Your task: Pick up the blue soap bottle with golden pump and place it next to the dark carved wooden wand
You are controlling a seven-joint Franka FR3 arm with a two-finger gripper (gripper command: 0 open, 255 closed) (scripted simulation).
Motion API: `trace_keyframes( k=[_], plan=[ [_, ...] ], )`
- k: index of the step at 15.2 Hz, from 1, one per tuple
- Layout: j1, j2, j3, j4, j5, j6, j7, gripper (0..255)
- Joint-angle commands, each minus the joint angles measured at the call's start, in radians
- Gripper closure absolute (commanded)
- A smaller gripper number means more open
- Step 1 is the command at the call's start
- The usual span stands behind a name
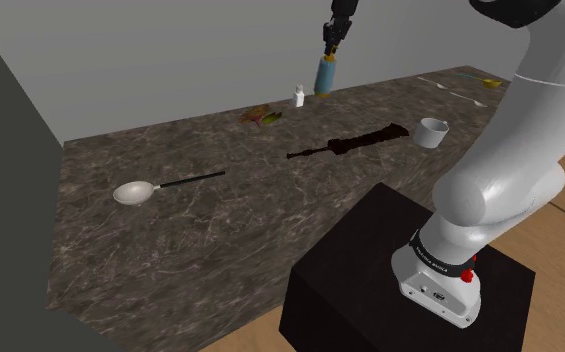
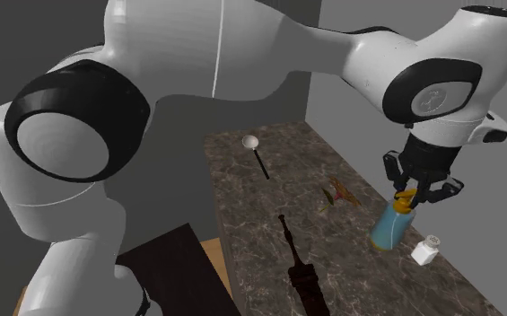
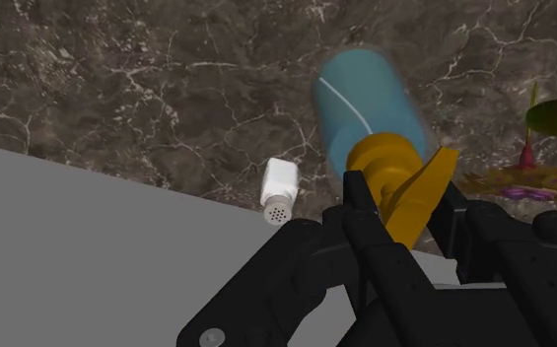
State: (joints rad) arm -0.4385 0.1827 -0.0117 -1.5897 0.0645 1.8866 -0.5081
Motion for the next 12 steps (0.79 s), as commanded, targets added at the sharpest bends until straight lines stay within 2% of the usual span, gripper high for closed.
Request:
trace_keyframes(
  k=[1, 7, 12],
  plan=[
    [-0.022, 0.050, -0.013, 0.056, 0.008, -0.008, -0.038, 255],
    [-0.095, 0.233, -0.043, 0.291, 0.035, -0.067, -0.137, 255],
    [-0.166, 0.445, -0.054, 0.600, 0.057, -0.170, -0.202, 255]
  ],
)
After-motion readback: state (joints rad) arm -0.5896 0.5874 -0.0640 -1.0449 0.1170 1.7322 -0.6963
